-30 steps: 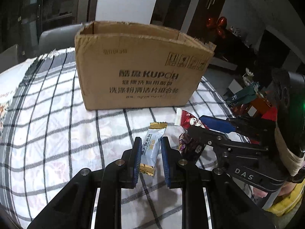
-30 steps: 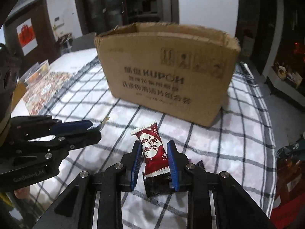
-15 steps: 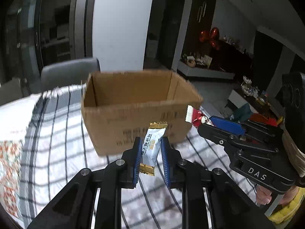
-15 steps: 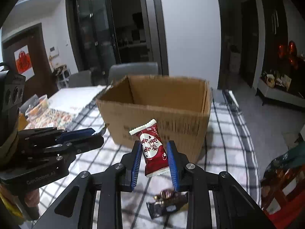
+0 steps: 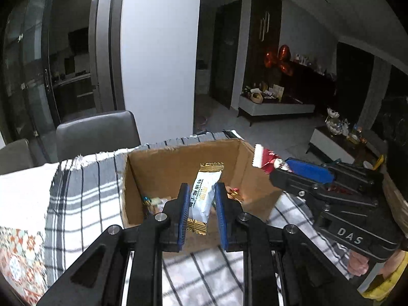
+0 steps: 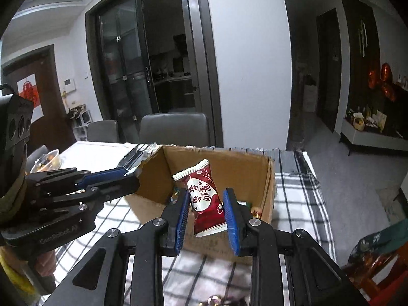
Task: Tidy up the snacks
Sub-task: 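Carry the white bar and red candy into the box and open both tools, then withdraw both tools from the box toward the dark chocolate bar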
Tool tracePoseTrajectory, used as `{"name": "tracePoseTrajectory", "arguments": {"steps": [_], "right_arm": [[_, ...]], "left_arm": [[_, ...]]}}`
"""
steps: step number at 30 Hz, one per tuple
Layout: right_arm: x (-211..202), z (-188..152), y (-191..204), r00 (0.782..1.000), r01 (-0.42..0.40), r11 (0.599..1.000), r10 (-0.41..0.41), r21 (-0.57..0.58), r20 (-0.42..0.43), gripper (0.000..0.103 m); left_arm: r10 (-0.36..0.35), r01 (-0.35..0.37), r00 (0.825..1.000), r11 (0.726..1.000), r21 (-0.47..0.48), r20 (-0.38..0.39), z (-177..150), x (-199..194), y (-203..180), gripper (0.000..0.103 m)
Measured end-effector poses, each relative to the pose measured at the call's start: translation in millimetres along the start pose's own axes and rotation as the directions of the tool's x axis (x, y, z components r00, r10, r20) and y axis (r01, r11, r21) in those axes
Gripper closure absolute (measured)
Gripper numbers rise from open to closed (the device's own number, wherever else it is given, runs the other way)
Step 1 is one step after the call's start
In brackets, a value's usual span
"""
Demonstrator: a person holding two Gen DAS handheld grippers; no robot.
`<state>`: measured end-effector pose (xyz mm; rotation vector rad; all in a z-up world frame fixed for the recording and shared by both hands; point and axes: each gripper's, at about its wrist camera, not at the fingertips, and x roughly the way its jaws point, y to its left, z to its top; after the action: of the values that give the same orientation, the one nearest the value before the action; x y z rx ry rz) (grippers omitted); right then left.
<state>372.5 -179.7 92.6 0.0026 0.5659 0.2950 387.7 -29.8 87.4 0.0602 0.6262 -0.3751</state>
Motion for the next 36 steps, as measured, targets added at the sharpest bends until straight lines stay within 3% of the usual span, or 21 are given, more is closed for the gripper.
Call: {"name": "tracePoseTrajectory", "arguments": {"steps": [11, 13, 14, 15, 19, 28, 36], "right_arm": [[38, 21, -16, 0.998, 0.044, 0.999, -0.042, 0.031, -0.052, 0.074], [41, 21, -19, 0.995, 0.083, 0.996, -0.081, 0.044, -0.061, 0.068], [40, 20, -20, 0.993, 0.102, 0.994, -0.099, 0.049, -0.059, 0.058], [38, 19, -21, 0.992, 0.114, 0.992, -0.112, 0.054, -0.052, 0.056], [21, 11, -21, 0.992, 0.126, 0.991, -0.124, 0.055, -0.037, 0.056], [-30, -35, -17, 0.99, 0.14, 0.983, -0.138, 0.121, -0.03, 0.056], [-55, -81, -24, 0.987, 0.162, 0.973, -0.157, 0.164, -0.046, 0.056]], "left_arm": [[0.036, -0.036, 0.999, 0.999, -0.003, -0.035, 25, 46, 16, 0.081], [0.049, -0.05, 0.998, 0.999, -0.021, -0.049, 27, 52, 22, 0.074], [0.059, -0.06, 0.997, 0.998, -0.024, -0.046, 27, 52, 22, 0.065], [0.073, -0.074, 0.997, 0.997, -0.024, -0.038, 26, 50, 23, 0.058], [0.086, -0.086, 0.996, 0.996, 0.025, 0.004, 16, 32, 12, 0.057], [-0.007, 0.003, 0.999, 0.996, 0.086, 0.044, -19, -10, -20, 0.057], [-0.076, 0.072, 0.997, 0.98, 0.187, 0.014, -56, -19, -53, 0.057]]}}
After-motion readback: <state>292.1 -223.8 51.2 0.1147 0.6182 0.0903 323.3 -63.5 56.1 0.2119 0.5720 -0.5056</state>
